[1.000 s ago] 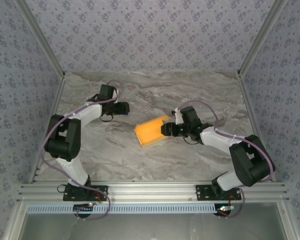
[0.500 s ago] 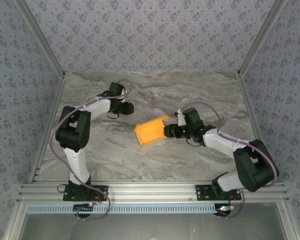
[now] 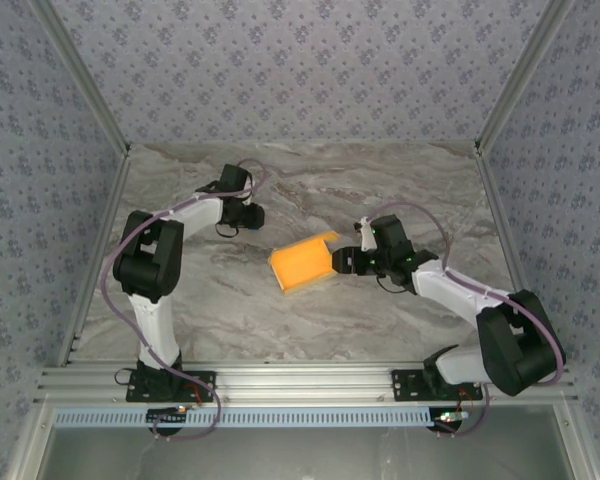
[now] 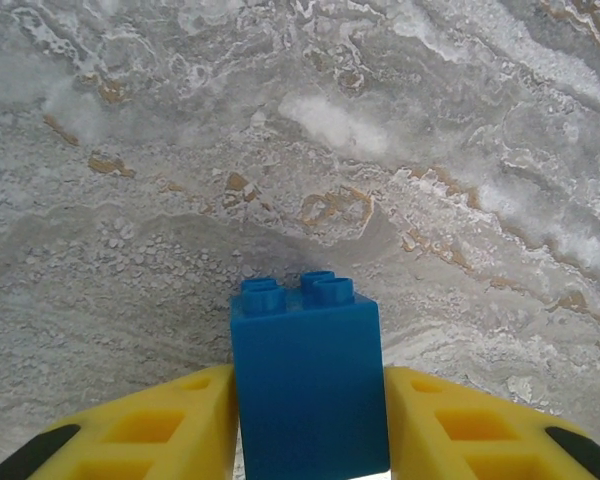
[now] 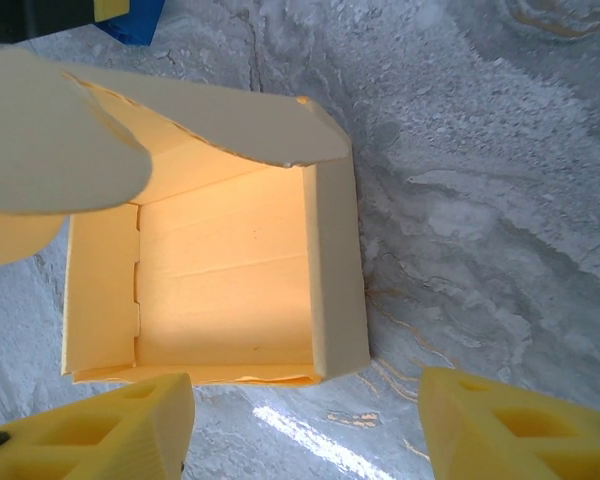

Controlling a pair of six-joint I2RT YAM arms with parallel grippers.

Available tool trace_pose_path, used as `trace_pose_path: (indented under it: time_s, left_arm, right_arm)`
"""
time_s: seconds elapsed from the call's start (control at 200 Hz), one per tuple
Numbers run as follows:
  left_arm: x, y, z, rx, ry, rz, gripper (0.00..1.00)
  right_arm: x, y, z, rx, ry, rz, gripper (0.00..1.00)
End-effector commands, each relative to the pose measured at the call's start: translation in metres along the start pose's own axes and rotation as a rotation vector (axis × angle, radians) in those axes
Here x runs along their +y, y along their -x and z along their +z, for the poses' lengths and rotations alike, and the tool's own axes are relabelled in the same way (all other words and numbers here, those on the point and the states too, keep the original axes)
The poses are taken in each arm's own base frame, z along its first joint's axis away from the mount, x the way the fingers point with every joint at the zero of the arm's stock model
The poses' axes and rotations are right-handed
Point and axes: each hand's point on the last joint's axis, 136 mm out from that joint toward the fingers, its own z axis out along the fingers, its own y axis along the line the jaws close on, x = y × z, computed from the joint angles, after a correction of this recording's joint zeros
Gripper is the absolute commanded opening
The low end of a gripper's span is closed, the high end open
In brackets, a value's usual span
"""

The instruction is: Fold the paper box

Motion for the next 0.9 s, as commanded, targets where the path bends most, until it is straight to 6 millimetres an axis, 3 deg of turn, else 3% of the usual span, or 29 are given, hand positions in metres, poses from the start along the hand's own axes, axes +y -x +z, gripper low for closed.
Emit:
trace_pose_path:
  time_s: [0.0, 0.175, 0.345, 0.455, 0.615, 0.74, 0.894]
  left_arm:
    - [-0.004, 0.015, -0.037, -0.076, 0.012, 0.018, 0.39]
    - [-0.006, 0.016, -0.088, -0.173, 0.006, 0.008, 0.38]
    - [-0.026, 0.005, -0.159, -0.289, -0.051, 0.033, 0.37]
    - [-0.058, -0.011, -0.201, -0.333, -0.133, 0.107, 0.37]
    - [-0.127, -0.048, -0.25, -0.368, -0.281, 0.301, 0.35]
    - [-0.171, -0.085, -0.26, -0.333, -0.372, 0.449, 0.34]
    - [-0.21, -0.13, -0.232, -0.225, -0.37, 0.644, 0.34]
  right_arm:
    - [-0.005, 0.002, -0.013, 0.002, -0.042, -0.021, 0.63]
    - [-0.009, 0.009, -0.032, 0.003, -0.096, -0.055, 0.63]
    - [-0.02, 0.018, -0.055, -0.025, -0.146, -0.059, 0.63]
    - [-0.029, 0.028, -0.065, -0.054, -0.166, -0.052, 0.64]
    - [-0.043, 0.037, -0.075, -0.068, -0.203, -0.038, 0.64]
    - [-0.058, 0.039, -0.081, -0.075, -0.23, -0.001, 0.64]
    - [-0.067, 0.034, -0.082, -0.073, -0.228, 0.043, 0.64]
